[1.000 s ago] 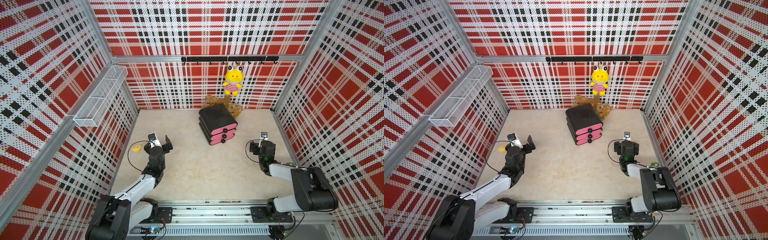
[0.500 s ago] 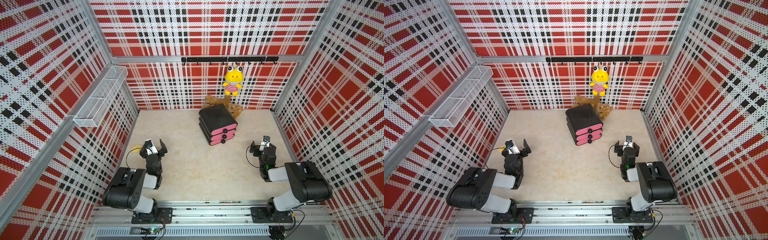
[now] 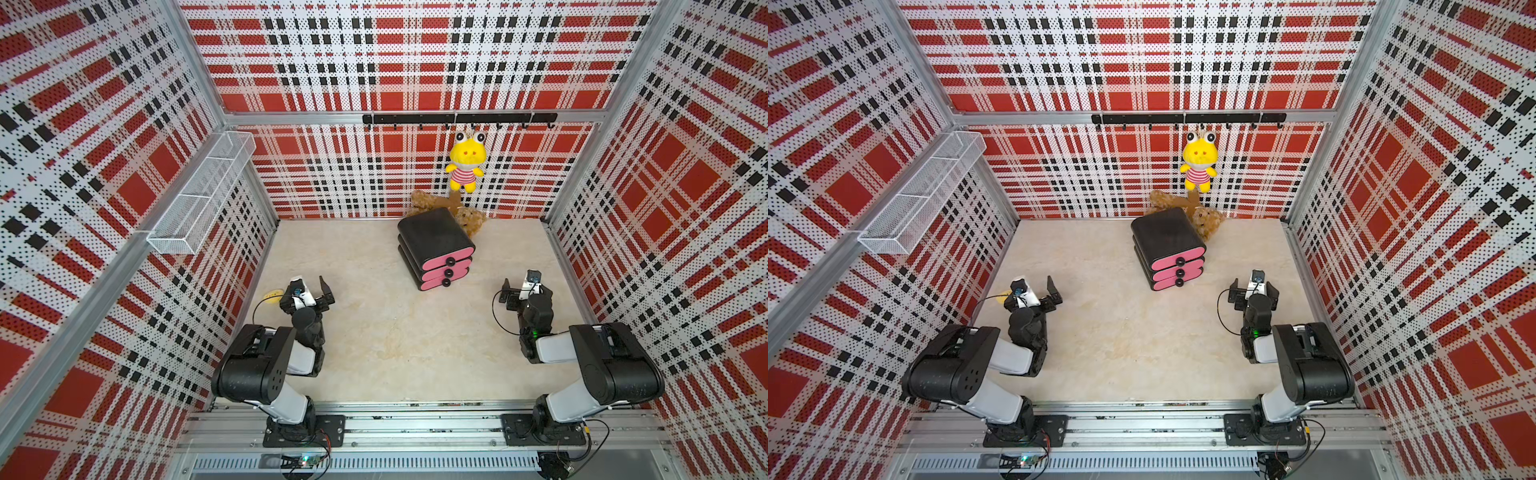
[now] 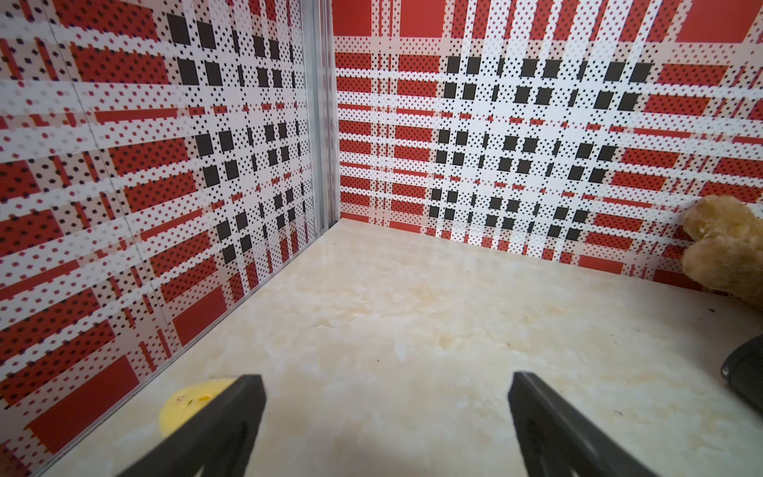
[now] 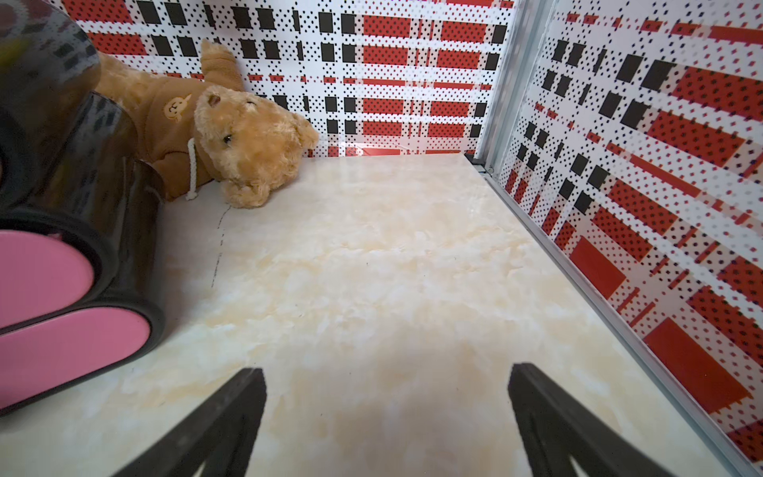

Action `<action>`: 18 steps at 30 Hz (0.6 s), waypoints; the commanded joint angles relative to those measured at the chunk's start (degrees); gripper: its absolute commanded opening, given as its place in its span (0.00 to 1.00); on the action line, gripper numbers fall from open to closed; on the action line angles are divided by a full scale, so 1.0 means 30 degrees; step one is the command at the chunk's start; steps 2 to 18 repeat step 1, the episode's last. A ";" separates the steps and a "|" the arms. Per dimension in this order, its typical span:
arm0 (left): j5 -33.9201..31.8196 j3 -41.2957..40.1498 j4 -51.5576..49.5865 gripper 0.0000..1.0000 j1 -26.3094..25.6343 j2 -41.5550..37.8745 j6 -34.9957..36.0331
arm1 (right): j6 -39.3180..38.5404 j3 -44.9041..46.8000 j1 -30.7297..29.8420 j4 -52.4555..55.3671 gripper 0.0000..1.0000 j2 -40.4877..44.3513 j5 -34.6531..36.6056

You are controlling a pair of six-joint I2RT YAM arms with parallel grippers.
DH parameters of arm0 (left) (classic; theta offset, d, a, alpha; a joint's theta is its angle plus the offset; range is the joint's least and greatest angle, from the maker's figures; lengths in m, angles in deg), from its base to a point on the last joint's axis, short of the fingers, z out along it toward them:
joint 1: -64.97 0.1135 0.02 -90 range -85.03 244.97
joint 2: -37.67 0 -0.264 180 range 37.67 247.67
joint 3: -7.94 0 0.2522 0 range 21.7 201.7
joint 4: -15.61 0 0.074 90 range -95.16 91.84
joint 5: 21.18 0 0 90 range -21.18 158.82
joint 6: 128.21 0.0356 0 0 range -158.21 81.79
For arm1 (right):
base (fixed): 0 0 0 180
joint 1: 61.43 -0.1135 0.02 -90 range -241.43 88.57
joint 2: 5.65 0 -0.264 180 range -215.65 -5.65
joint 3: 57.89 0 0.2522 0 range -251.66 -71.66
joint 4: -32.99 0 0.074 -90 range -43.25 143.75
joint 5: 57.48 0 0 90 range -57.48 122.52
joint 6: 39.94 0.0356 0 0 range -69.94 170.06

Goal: Place the transparent tape into the drawer according to color
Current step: Reset both arms

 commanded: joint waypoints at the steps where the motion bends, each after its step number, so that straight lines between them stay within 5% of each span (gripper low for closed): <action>1: -0.0030 0.0312 0.0277 0.99 0.0167 0.0081 0.0017 | -0.0047 -0.0300 0.0131 -0.0305 1.00 0.0089 -0.0497; 18: -0.0030 0.0312 0.0277 0.99 0.0167 0.0081 0.0017 | -0.0047 -0.0300 0.0131 -0.0305 1.00 0.0089 -0.0497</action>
